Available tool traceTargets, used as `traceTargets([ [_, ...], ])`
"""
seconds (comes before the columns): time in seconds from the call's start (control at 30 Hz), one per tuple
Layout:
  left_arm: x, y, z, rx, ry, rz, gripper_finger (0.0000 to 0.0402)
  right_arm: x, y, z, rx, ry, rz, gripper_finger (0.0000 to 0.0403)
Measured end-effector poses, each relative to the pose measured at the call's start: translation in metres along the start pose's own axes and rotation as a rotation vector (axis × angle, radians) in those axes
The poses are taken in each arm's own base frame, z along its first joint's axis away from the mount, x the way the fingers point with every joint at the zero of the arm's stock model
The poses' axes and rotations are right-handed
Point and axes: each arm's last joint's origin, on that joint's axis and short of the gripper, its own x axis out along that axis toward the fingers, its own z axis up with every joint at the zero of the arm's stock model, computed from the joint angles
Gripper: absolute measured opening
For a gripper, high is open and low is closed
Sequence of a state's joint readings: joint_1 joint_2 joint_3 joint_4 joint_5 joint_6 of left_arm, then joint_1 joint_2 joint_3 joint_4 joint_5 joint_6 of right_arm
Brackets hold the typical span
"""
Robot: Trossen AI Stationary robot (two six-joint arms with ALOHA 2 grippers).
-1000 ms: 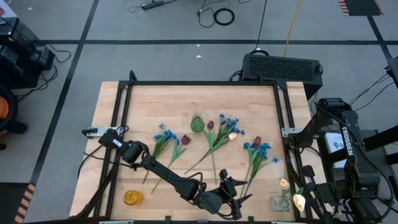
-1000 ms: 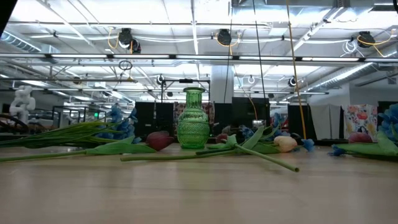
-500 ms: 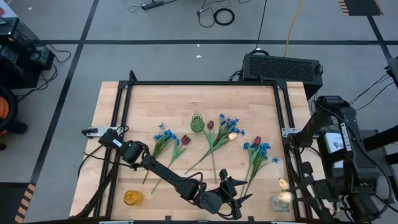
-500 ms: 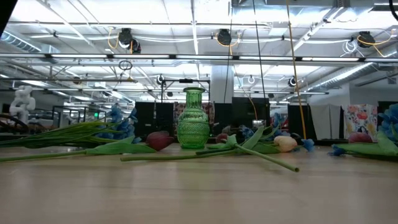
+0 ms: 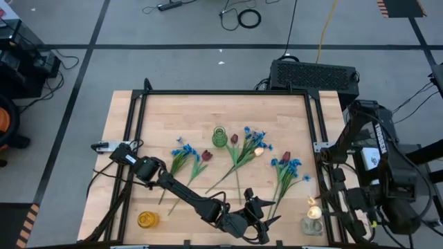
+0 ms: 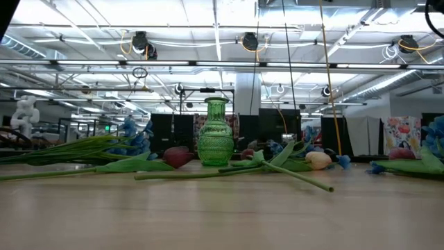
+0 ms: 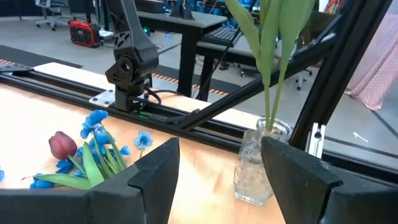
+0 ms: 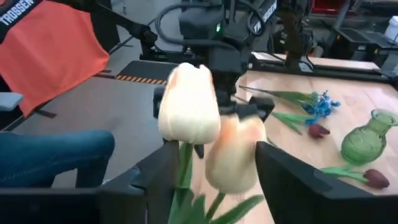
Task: Sort flowers into vase by color
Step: Put the bottom yellow flower into the transparent vase, then put the yellow flower into the transparent vase
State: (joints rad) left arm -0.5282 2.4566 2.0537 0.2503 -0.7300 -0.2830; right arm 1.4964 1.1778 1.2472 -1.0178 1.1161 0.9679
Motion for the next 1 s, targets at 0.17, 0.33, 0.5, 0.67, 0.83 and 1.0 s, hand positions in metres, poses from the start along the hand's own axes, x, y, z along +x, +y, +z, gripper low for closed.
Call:
traceTargets([
  [0.17,0.003,0.002,-0.010,-0.002,0.031,-0.007,0.0233,-0.005,0.000,0.015,0.044,0.019,0.137,0.0226],
  [0.33,0.005,0.003,-0.013,0.003,0.034,-0.004,0.0233,-0.009,0.000,0.023,0.040,0.014,0.220,0.0248],
  [0.5,0.006,0.004,-0.012,0.000,0.033,0.000,0.0233,-0.006,-0.010,0.030,0.004,-0.069,0.114,0.0260],
  [0.67,0.007,0.004,-0.012,-0.006,0.027,-0.002,0.0233,0.000,-0.025,0.040,-0.048,-0.125,0.003,0.0260],
  [0.83,0.011,0.002,-0.020,-0.039,-0.020,-0.055,0.0233,0.004,-0.045,0.051,-0.097,-0.144,-0.080,0.0260],
  [1.0,0.016,0.001,-0.033,-0.054,-0.050,-0.094,0.0233,-0.002,-0.069,0.059,-0.107,-0.159,-0.126,0.0260],
])
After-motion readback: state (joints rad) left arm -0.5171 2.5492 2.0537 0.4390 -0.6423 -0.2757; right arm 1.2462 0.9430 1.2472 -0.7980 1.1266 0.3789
